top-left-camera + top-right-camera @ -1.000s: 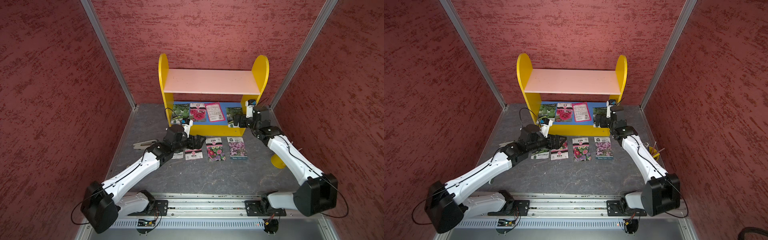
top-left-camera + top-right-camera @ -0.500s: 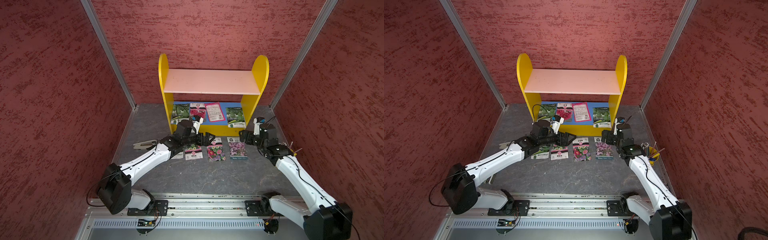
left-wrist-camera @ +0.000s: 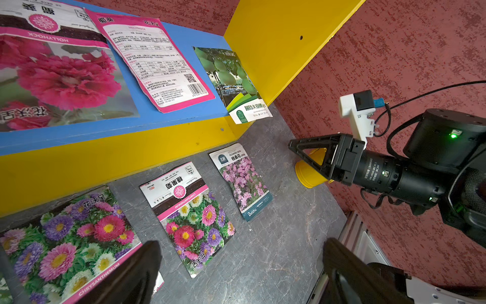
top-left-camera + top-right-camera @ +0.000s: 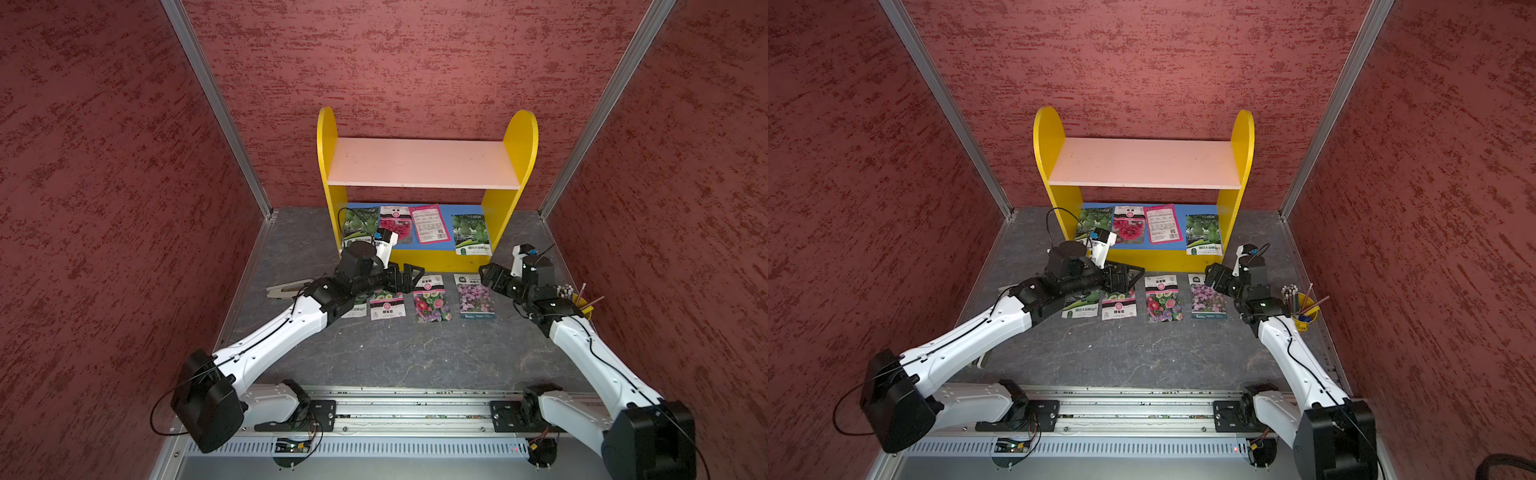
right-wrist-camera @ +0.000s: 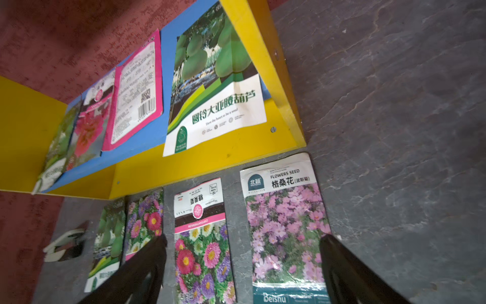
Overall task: Take the seed bag off the shelf
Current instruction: Pick up the seed packet from the shelf.
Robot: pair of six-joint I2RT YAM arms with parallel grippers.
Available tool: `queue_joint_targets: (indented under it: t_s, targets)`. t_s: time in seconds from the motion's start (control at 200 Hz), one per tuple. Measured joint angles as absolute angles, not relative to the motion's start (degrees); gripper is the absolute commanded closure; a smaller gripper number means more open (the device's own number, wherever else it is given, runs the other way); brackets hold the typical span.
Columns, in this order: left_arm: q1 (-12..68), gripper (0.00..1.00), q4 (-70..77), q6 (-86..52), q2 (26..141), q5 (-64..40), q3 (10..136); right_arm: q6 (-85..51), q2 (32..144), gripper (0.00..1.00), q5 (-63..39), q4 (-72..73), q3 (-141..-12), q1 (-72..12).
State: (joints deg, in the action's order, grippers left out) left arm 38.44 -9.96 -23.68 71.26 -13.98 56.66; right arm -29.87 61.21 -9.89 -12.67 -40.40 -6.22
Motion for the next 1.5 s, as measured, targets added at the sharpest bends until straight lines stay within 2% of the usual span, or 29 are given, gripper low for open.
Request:
queue_joint_targets:
  t_s: [0.446,0.601,0.897,1.187,1.393,1.503]
  targets:
    - [38.54,0.0,-11.88,-23.7,67.46,-12.23,53.12,-42.46,74.61,0.13,-22.41,5.87,-39.99,0.21]
    - [38.59,0.0,-12.01,-23.73,66.89,-11.53,53.01,-45.52,79.92,0.18,-25.56,11.66,-39.99,0.93]
    - [38.59,0.0,-12.05,-23.99,66.72,-11.09,52.69,-49.93,87.88,0.35,-29.39,20.69,-41.76,2.37]
    - [38.59,0.0,-12.08,-24.86,66.72,-10.26,51.72,-51.94,89.38,0.51,-30.89,24.32,-43.16,3.29]
    - [38.59,0.0,-12.12,-25.08,66.72,-10.17,51.64,-52.4,89.65,0.68,-31.35,24.36,-43.51,4.01]
    - [38.61,0.0,-12.1,-25.15,66.72,-10.17,51.64,-52.58,89.65,0.81,-31.77,23.57,-43.44,4.23]
